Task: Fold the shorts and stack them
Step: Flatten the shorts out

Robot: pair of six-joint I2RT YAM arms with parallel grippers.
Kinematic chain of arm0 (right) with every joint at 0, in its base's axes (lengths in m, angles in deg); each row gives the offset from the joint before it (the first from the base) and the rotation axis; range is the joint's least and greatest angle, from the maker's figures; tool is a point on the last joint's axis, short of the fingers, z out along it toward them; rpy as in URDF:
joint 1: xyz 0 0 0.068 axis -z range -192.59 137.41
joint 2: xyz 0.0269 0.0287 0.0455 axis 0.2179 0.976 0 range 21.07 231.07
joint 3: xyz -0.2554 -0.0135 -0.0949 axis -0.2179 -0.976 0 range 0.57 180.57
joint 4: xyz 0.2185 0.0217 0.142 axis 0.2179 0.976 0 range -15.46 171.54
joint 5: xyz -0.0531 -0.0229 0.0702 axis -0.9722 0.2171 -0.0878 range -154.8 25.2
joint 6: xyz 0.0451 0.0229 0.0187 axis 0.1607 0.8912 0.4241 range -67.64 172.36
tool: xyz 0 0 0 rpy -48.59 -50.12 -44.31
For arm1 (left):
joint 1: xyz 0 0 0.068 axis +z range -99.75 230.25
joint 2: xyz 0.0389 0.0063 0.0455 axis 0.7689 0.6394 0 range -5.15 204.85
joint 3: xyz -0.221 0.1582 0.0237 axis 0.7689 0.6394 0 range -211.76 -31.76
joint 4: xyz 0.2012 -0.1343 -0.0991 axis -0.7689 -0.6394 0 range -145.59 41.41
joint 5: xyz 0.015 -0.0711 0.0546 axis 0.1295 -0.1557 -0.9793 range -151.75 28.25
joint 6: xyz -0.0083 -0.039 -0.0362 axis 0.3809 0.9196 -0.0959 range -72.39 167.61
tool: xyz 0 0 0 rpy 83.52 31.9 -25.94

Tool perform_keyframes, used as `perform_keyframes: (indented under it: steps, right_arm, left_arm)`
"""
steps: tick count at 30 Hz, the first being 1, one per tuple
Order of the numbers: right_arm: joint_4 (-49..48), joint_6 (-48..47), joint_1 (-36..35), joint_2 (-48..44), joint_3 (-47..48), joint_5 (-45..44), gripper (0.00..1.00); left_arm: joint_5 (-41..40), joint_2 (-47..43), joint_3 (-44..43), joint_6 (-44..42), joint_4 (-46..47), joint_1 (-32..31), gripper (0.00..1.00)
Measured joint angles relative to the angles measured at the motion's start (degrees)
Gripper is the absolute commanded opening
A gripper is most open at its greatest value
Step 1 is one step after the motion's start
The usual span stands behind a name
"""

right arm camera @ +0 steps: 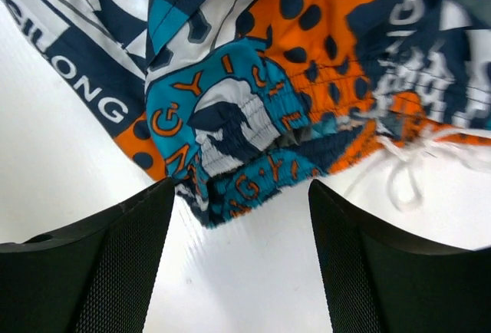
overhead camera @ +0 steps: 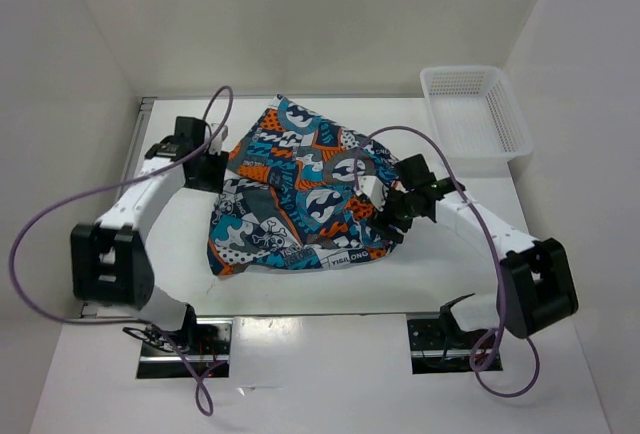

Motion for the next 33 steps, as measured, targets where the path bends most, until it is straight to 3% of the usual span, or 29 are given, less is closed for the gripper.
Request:
perform_keyframes:
  steps: [4,8,14,21,32,33]
  right_arm:
    - [0.07,-0.15,0.0,-8.28,-0.17,-1.4,0.77]
    - [-0.26,-1.55,-0.79,-17.27,-0.17,-3.06,0.76]
    - [-1.36,-3.65,-7.69,-16.46,-2.38,-8.07,0.74]
    - [-2.58,-8.09,-12.5,-12.2,-4.46,-12.7,0.74]
    - [-4.24,-12.35,-14.12,-10.93,-7.89,-15.17,0.71]
    - [-4.26,-12.63,-14.58,-10.84,-7.98,-15.17,0.71]
  left_arm:
    - [0.28,-17.9,5.9,0.02,-6.43,-0.39,0.62]
    - [0.13,-26.14,12.39,0.0,-13.05,-4.17,0.63]
    - [0.42,-25.81,17.44,0.02,-19.96,-12.41,0.66]
    - [-1.73,-25.64,19.96,-0.02,-19.43,-24.02,0.7]
    - [-7.76,-22.14,28.83,0.0,-13.11,-25.16,0.73]
    - [-8.15,-21.7,29.16,0.0,-12.46,-25.16,0.69]
